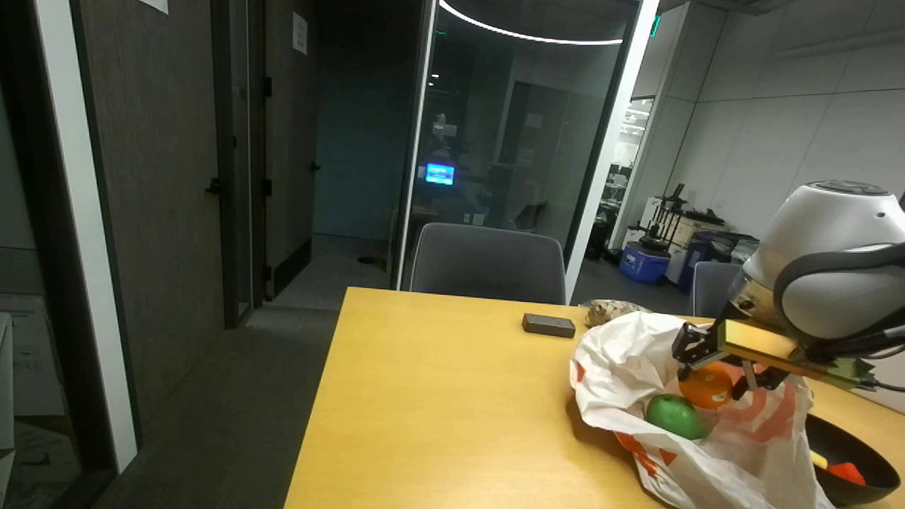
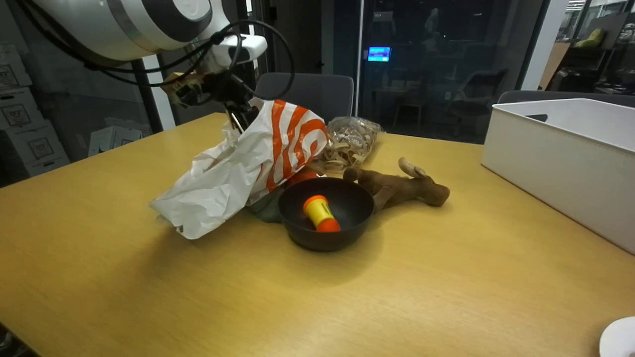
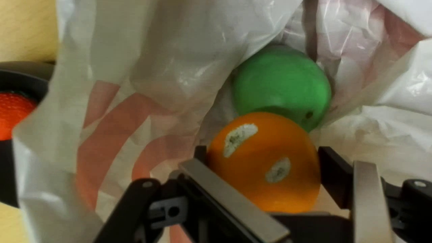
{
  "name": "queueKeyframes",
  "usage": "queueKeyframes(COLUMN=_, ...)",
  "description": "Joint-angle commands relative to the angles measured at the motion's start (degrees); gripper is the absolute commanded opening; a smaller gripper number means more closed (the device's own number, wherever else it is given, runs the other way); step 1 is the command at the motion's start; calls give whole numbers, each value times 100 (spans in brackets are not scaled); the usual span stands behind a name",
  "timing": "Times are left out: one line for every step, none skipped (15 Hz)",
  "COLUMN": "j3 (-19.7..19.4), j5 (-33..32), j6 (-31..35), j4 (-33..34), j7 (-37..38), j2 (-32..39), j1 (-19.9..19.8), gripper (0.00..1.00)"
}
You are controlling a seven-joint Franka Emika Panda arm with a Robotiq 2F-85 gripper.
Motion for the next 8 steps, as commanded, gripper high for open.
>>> queueKeyframes(j3=-38, j5=-359, j6=22, j4=224, j7=586, j2=167, j1=17, gripper=96)
queueKeyframes(j3=-52, j5=-275, j6=-70, j4=239, j7=532, j2=160, j1=35, gripper=100)
queueKeyframes(j3=-66, j5=-110, j6=-102, j4=187, j7=283, j2=91, j1=44, gripper=100)
queueKeyframes(j3=-76, j5=-47, j6=-180, j4=163, j7=162, j2=38, j1=44, gripper=100)
queueKeyframes(j3=-93, j5=131, j6=-191, j4=105, j7=-75, j2=-66, j1=36, gripper=100)
queueKeyframes(j3=-107, j5=322, j6=-245, j4=60, j7=-334, j2=-153, j1=31, gripper=100)
queueKeyframes(j3=-92, j5=932, j6=-299, j4=-41, j7=-1045, j2=-294, j1=72, gripper=100)
queueKeyframes(j3=-41, j5=1290, j6=-341, j4=-128, j7=-1402, j2=-411, j1=139, gripper=100)
